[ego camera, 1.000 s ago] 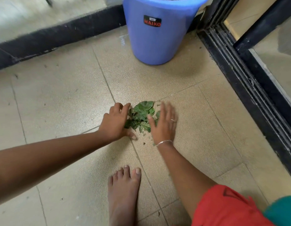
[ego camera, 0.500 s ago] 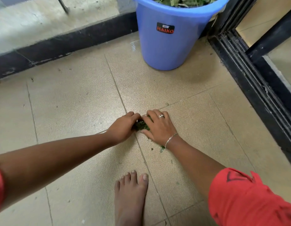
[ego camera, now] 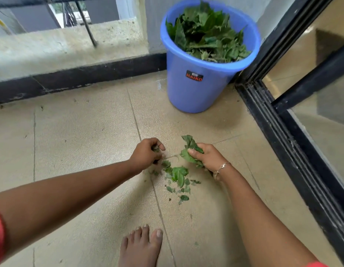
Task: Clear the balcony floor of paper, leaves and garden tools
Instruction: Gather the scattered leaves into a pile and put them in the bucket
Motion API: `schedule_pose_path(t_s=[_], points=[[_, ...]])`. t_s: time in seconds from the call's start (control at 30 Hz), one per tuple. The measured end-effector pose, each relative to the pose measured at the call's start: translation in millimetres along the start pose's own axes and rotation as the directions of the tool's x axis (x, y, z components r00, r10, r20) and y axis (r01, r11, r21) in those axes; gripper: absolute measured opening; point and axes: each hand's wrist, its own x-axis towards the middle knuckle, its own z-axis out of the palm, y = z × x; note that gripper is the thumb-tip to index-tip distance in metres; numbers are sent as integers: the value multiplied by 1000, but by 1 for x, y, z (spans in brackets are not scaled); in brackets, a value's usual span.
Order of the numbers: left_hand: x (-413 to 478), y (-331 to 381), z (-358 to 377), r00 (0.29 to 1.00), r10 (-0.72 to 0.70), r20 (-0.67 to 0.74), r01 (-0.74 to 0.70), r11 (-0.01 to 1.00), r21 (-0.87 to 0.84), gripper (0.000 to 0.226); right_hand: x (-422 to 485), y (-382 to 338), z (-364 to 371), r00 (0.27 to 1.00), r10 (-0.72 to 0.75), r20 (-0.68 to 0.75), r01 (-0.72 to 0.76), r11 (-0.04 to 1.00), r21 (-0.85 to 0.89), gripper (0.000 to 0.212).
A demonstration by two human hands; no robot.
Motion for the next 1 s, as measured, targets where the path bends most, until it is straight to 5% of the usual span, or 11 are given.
schedule_pose_path(t_s=[0.17,0.33,0.43,0.5,0.6,0.67,0.87,1.0], points=[[5,39,-1,997,48,-65,-64,956,-285,20,-25,-96,-50,994,-107,-33,111,985,129,13],[7,65,-9,980,85,-180,-154,897,-414,20,-4,-219,-107,903,-328,-278,332,943,-35,21],[7,94,-23,905,206,-372,-349,860,-373,23,32,-264,-125,872,-355,-337,290,929,-228,24],[8,125,-39,817,326,-475,-498,815,-297,26,53,-280,-131,874,-346,-342,224,910,-348,45],[19,181,-66,698,437,-567,-632,749,-201,31,66,-285,-133,888,-278,-367,141,923,-358,61],[33,220,-77,681,472,-560,-651,740,-169,32,65,-284,-134,873,-291,-391,161,929,-332,57],[79,296,-83,773,537,-337,-554,831,54,21,35,-219,-110,638,-496,-589,465,858,-219,9],[72,292,-88,786,572,-235,-558,820,129,32,-4,-111,-56,474,-493,-730,534,820,-207,16]])
